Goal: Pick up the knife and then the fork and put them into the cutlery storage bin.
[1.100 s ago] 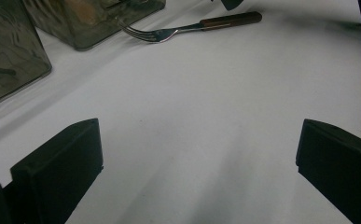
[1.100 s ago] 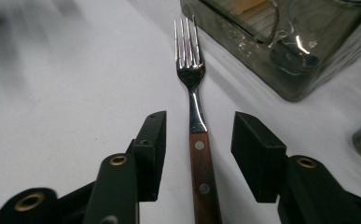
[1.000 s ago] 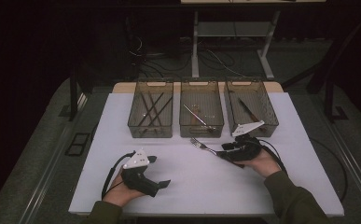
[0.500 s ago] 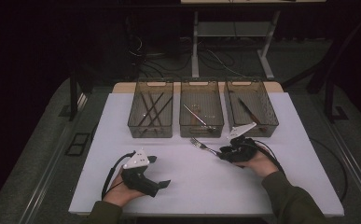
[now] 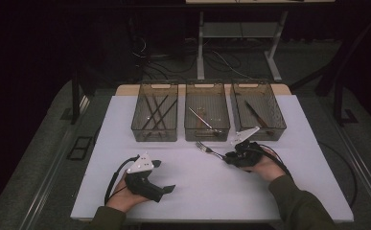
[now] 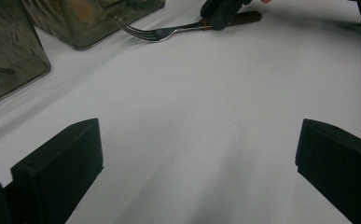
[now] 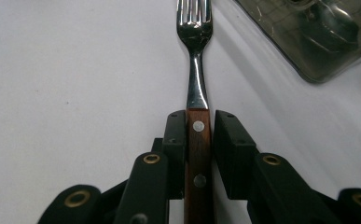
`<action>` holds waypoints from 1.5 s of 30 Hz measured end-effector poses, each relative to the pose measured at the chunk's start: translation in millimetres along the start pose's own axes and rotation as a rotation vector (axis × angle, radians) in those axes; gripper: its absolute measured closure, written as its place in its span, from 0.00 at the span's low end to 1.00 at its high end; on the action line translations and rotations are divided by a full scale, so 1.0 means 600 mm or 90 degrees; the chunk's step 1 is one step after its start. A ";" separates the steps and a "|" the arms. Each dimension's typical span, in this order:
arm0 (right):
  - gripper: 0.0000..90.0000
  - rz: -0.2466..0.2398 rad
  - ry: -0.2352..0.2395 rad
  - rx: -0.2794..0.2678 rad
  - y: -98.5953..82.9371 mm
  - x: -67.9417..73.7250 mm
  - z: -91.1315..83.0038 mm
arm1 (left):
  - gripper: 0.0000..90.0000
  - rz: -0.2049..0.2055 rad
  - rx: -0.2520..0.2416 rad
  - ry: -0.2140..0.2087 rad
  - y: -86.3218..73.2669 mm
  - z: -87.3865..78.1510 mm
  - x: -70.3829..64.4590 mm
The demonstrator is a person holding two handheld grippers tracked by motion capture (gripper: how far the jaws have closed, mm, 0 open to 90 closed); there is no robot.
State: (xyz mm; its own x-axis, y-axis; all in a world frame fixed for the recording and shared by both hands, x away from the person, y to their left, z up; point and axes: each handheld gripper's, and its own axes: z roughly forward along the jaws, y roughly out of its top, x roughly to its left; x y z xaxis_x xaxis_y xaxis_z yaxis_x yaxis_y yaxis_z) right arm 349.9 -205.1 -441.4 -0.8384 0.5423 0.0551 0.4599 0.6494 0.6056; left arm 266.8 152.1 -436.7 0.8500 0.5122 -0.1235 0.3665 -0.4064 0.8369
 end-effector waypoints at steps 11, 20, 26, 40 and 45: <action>0.84 -0.044 0.001 0.102 0.036 -0.003 0.006 | 0.00 0.012 0.001 -0.005 0.001 0.000 -0.001; 0.84 -0.056 0.022 0.206 0.073 -0.009 0.018 | 0.00 0.013 0.003 -0.009 0.002 0.002 -0.001; 0.83 -0.063 0.023 0.280 0.097 -0.010 0.030 | 0.00 0.014 0.005 -0.011 0.001 0.002 -0.002; 0.85 -0.066 0.009 0.417 0.139 -0.003 0.057 | 0.00 0.014 0.004 -0.013 0.002 0.003 -0.003; 0.85 -0.073 0.006 0.398 0.134 -0.002 0.052 | 0.00 0.015 0.004 -0.013 0.002 0.003 -0.003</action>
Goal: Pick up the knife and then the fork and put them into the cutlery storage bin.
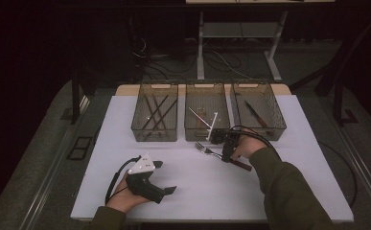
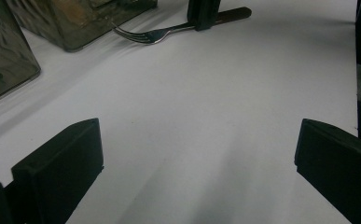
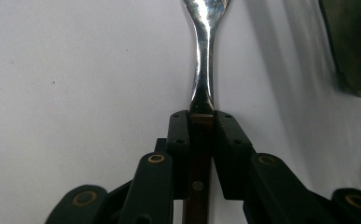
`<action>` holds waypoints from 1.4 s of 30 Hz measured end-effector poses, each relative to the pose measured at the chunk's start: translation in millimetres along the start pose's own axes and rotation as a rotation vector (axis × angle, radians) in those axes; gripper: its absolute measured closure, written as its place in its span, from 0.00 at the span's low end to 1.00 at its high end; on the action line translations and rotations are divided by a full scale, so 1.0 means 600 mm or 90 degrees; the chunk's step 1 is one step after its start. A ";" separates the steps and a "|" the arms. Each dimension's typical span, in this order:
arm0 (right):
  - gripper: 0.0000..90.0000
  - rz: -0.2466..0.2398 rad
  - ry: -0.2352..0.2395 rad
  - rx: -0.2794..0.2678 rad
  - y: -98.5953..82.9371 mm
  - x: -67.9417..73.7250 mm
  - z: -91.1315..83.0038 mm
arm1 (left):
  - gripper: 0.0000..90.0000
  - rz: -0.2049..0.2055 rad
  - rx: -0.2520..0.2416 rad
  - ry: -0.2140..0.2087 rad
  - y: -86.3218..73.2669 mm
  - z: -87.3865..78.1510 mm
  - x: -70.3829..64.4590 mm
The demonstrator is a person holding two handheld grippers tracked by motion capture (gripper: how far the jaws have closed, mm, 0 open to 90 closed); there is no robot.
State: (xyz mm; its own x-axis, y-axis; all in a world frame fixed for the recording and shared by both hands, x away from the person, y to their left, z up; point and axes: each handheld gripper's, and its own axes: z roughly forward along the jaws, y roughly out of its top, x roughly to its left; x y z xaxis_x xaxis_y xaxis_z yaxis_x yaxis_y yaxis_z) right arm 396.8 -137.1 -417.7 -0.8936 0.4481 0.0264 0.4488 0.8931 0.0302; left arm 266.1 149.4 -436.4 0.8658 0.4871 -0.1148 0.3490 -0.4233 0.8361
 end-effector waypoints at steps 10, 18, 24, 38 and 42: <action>0.85 0.006 0.016 -0.104 -0.044 -0.005 -0.016 | 0.00 0.002 0.001 0.000 0.000 0.001 0.001; 0.85 0.024 0.025 -0.194 -0.081 -0.010 -0.029 | 0.00 -0.002 0.000 0.001 -0.001 0.003 0.004; 0.85 0.056 0.027 -0.285 -0.114 -0.014 -0.045 | 0.00 -0.003 0.004 0.001 -0.002 0.004 0.008; 0.85 0.123 0.036 -0.422 -0.168 -0.022 -0.050 | 0.00 0.003 0.008 0.008 -0.004 -0.002 0.009; 0.85 0.130 0.035 -0.442 -0.172 -0.023 -0.052 | 0.00 -0.002 0.003 0.009 -0.006 -0.008 0.010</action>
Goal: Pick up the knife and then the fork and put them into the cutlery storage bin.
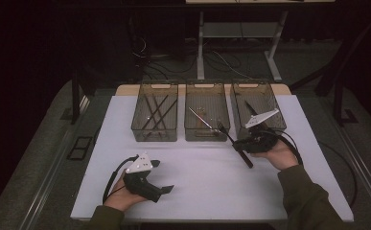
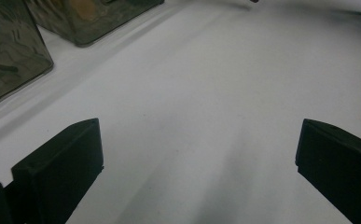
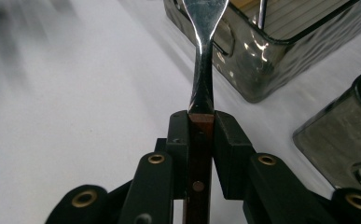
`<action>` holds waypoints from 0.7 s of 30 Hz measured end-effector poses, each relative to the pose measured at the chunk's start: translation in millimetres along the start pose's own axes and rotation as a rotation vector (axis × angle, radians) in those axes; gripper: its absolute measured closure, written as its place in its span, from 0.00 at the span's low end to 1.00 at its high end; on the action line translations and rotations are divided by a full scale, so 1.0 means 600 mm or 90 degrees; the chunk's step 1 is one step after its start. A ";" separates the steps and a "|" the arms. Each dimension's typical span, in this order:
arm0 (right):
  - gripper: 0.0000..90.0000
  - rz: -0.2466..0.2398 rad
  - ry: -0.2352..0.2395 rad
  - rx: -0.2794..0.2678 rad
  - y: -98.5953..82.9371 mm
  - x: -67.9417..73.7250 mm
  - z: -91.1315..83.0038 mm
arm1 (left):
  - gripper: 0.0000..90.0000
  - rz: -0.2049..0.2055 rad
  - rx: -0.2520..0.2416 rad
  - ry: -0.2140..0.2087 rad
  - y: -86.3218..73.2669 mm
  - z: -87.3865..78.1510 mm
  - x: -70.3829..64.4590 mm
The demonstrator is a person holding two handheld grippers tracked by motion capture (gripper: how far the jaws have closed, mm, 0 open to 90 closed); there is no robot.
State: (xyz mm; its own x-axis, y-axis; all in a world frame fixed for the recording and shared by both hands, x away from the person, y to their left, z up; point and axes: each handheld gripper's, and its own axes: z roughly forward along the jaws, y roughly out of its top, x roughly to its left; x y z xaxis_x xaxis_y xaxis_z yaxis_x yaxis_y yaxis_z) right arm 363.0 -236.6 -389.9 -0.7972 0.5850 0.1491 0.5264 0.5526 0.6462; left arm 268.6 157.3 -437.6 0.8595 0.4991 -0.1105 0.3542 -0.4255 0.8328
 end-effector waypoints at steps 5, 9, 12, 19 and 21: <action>0.85 0.003 -0.004 -0.029 0.002 0.000 -0.008 | 0.00 0.004 0.004 -0.004 0.000 0.001 -0.001; 0.85 0.012 -0.011 -0.060 0.002 -0.003 -0.019 | 0.00 0.003 0.006 -0.005 0.000 0.002 -0.003; 0.85 0.018 -0.020 -0.084 0.001 -0.006 -0.029 | 0.00 0.006 0.009 -0.006 0.000 0.003 -0.003; 0.85 0.036 -0.037 -0.124 -0.002 -0.015 -0.051 | 0.00 0.006 0.010 -0.007 0.000 0.003 -0.004; 0.85 0.040 -0.042 -0.132 -0.003 -0.016 -0.056 | 0.00 0.009 0.013 -0.007 0.000 0.003 -0.003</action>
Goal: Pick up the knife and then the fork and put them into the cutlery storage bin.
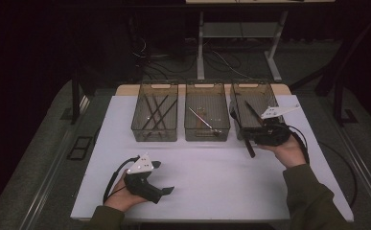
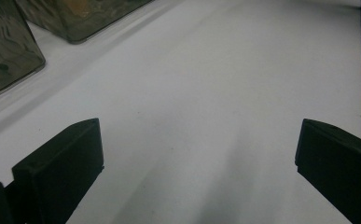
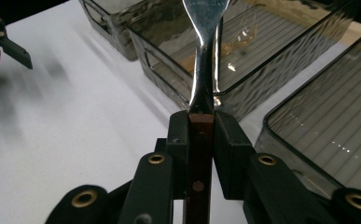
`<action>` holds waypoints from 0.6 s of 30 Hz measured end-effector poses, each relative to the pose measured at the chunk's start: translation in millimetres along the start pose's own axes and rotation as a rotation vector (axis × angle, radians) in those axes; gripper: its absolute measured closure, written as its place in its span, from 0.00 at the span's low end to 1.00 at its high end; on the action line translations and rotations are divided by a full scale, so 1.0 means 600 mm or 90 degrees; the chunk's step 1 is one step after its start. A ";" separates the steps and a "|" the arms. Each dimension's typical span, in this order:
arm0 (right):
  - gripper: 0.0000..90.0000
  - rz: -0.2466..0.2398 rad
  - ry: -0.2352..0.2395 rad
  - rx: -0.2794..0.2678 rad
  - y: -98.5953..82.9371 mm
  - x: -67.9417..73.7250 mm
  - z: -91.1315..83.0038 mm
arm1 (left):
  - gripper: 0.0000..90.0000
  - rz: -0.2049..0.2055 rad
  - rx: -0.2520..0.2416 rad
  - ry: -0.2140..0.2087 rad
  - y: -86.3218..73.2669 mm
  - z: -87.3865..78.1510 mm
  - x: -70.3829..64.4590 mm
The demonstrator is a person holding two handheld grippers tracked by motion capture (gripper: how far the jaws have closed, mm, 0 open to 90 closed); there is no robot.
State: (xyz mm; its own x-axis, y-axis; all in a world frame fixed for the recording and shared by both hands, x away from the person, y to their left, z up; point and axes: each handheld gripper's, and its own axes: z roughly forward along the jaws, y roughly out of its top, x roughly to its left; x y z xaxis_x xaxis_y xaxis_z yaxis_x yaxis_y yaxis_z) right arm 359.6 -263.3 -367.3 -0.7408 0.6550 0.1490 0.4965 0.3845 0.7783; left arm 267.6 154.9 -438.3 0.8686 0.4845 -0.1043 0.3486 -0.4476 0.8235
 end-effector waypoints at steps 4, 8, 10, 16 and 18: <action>0.85 0.002 -0.013 -0.023 0.001 -0.006 -0.012 | 0.00 -0.001 0.000 -0.001 0.000 0.000 0.000; 0.85 0.011 -0.023 -0.042 0.002 -0.012 -0.025 | 0.00 -0.002 -0.001 -0.001 0.000 0.000 0.000; 0.85 0.016 -0.030 -0.051 0.002 -0.015 -0.031 | 0.00 -0.004 -0.003 -0.001 0.000 0.001 -0.001; 0.85 0.022 -0.056 -0.079 0.006 -0.025 -0.046 | 0.00 -0.004 -0.003 -0.001 0.001 0.001 -0.001; 0.85 0.026 -0.065 -0.085 0.011 -0.032 -0.053 | 0.00 -0.008 -0.005 -0.002 0.000 0.002 -0.002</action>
State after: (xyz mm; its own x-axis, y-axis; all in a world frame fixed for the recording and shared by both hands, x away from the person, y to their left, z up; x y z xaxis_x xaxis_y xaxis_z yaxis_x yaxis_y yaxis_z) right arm 362.7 -293.9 -345.6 -0.6683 0.7333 0.1251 0.4559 0.2709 0.8478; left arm 267.3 153.2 -438.8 0.8653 0.4876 -0.1160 0.3563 -0.4357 0.8265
